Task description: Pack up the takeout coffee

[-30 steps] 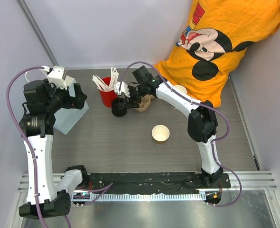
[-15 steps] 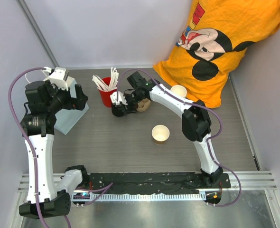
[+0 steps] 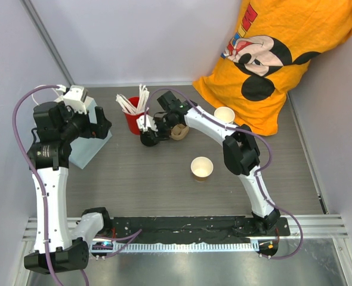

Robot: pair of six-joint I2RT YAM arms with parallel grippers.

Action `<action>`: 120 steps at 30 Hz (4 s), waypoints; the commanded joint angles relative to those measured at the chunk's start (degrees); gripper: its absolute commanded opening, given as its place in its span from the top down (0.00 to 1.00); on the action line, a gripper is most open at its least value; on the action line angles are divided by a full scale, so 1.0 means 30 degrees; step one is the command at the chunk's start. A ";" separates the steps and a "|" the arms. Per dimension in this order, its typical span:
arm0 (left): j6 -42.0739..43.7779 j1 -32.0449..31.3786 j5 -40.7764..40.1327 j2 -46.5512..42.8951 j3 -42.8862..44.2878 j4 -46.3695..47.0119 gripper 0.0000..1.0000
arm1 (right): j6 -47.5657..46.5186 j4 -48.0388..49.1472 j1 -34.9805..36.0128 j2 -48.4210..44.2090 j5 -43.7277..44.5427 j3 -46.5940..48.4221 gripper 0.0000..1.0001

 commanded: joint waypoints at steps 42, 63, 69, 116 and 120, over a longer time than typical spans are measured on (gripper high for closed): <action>-0.0027 0.0186 0.0404 0.0314 -0.0221 0.0948 0.00 | 0.0189 -0.0135 0.0246 0.1038 -0.0366 0.2176 0.72; -0.0027 0.0215 0.0404 0.0285 -0.0222 0.0948 0.00 | 0.0277 -0.0282 0.0422 0.1272 -0.0015 0.2499 0.71; -0.0027 0.0215 0.0403 0.0286 -0.0222 0.0948 0.00 | 0.0278 -0.0398 0.0451 0.1389 0.0073 0.2528 0.70; 0.2752 0.0128 0.3155 -0.0360 -0.0046 0.0656 0.00 | 0.4376 -0.4149 0.0598 -0.5757 -0.2681 -0.0284 0.88; 0.4040 -0.0659 0.3568 -0.0184 0.0363 0.0626 0.00 | 0.6716 -0.4469 0.0393 -0.6724 -0.2651 0.0152 0.88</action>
